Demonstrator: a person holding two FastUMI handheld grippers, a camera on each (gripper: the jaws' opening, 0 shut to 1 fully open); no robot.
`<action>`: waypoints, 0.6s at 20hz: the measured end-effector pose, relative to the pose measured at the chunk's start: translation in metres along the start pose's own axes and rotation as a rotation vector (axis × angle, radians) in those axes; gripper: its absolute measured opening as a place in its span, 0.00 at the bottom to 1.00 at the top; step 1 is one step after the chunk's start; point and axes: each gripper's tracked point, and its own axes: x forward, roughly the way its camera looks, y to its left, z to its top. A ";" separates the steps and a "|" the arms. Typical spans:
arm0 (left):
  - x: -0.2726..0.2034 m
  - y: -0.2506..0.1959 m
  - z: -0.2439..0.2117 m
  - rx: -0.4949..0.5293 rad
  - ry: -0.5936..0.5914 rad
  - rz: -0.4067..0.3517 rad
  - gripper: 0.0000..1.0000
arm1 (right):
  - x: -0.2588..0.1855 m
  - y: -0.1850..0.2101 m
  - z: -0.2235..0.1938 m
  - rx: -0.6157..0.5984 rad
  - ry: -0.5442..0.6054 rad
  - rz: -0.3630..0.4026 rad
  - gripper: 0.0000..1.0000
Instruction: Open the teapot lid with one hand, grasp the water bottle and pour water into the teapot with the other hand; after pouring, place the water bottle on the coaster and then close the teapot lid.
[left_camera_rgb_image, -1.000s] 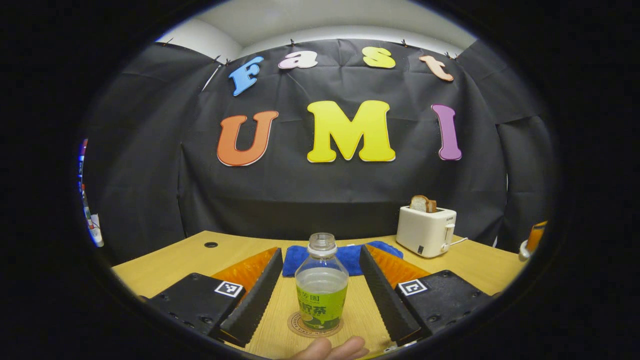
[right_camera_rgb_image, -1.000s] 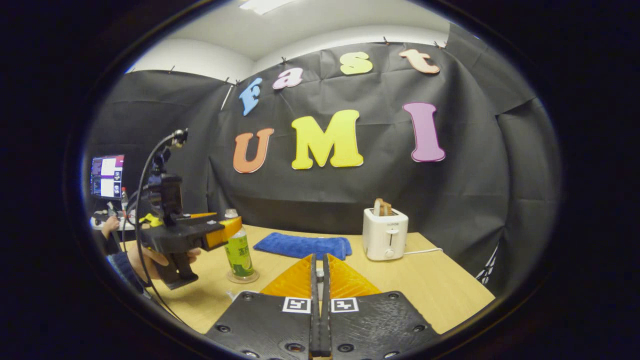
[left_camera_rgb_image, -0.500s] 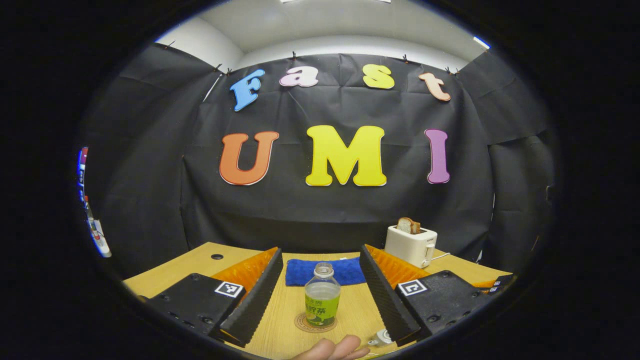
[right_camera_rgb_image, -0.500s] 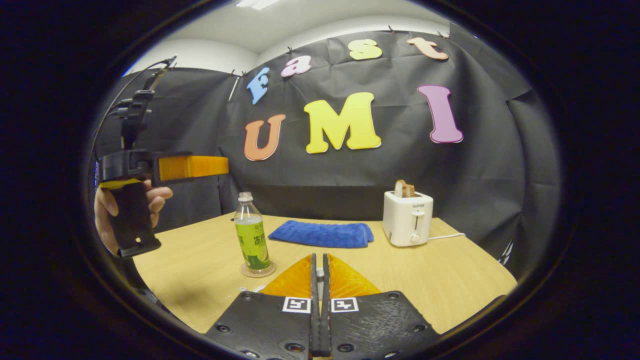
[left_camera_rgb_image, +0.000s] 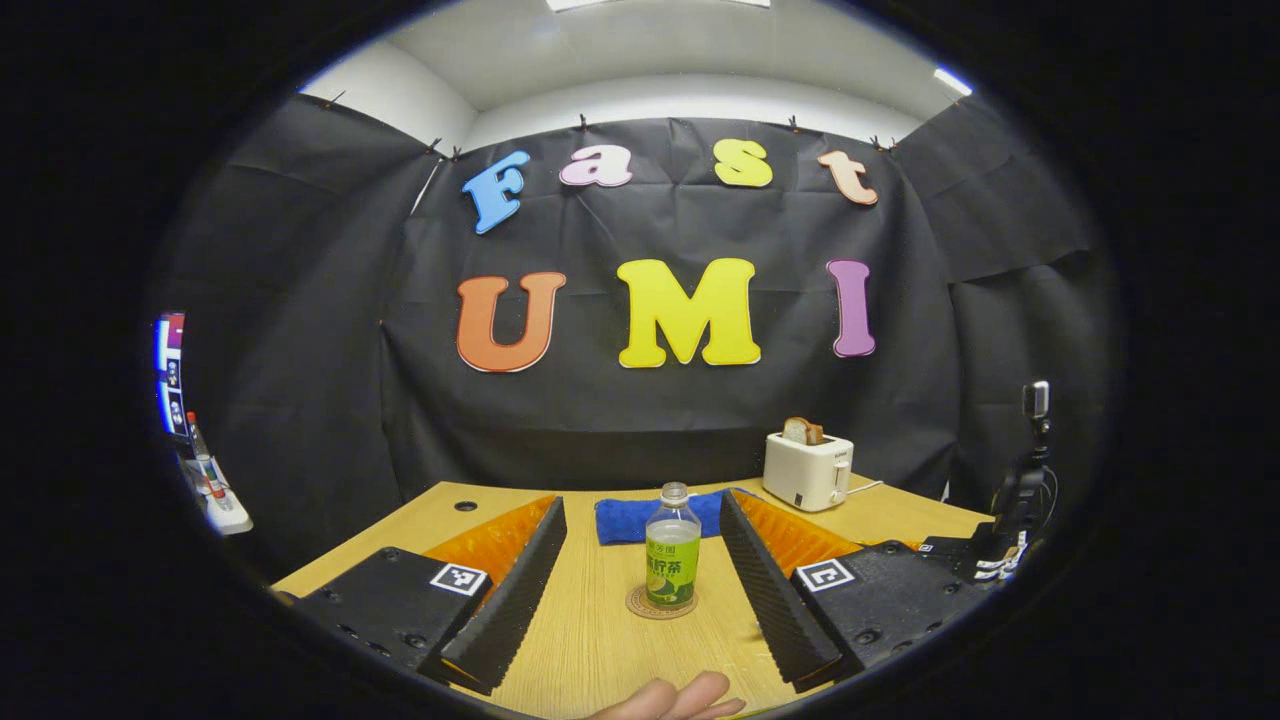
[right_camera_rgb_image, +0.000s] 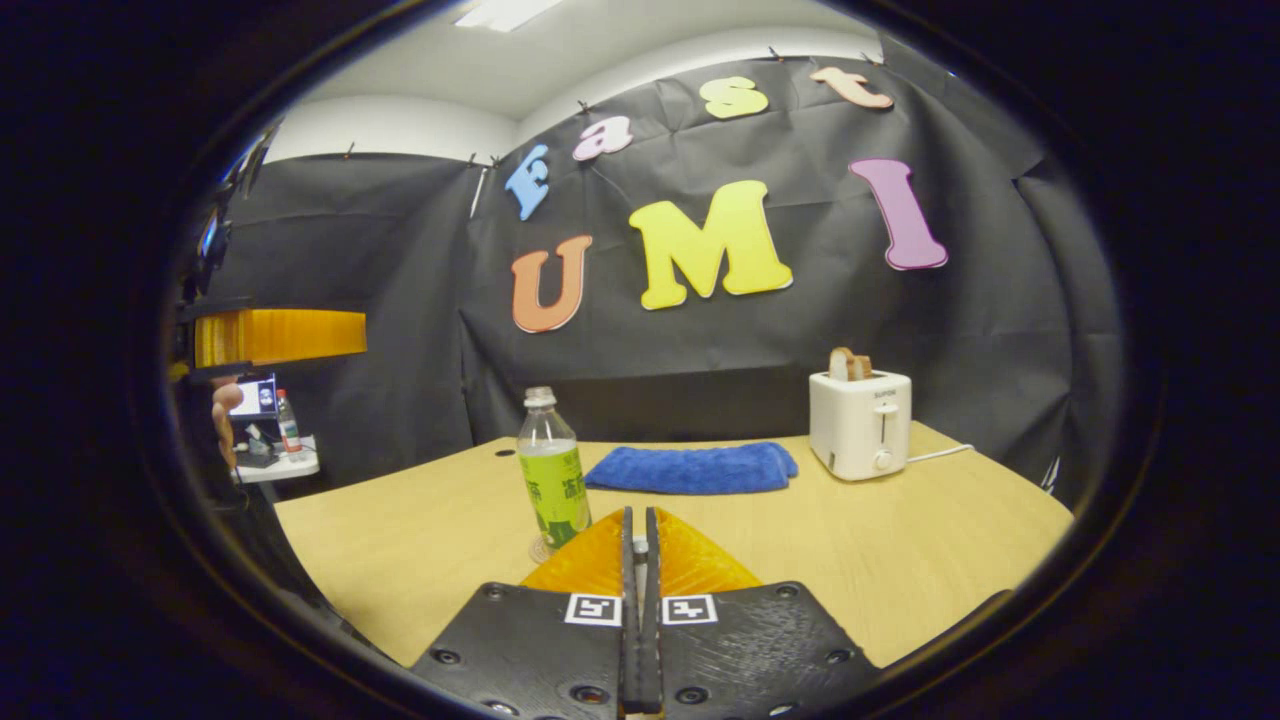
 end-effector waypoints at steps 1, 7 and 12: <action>-0.006 0.003 0.001 -0.008 -0.004 0.003 0.96 | 0.002 0.006 -0.001 -0.005 -0.006 0.004 0.00; -0.030 0.004 0.013 -0.031 -0.023 -0.036 0.96 | 0.012 0.024 -0.004 -0.050 -0.007 0.010 0.00; -0.029 0.005 0.014 -0.008 -0.033 -0.039 0.96 | 0.020 0.015 -0.023 -0.058 0.030 -0.021 0.01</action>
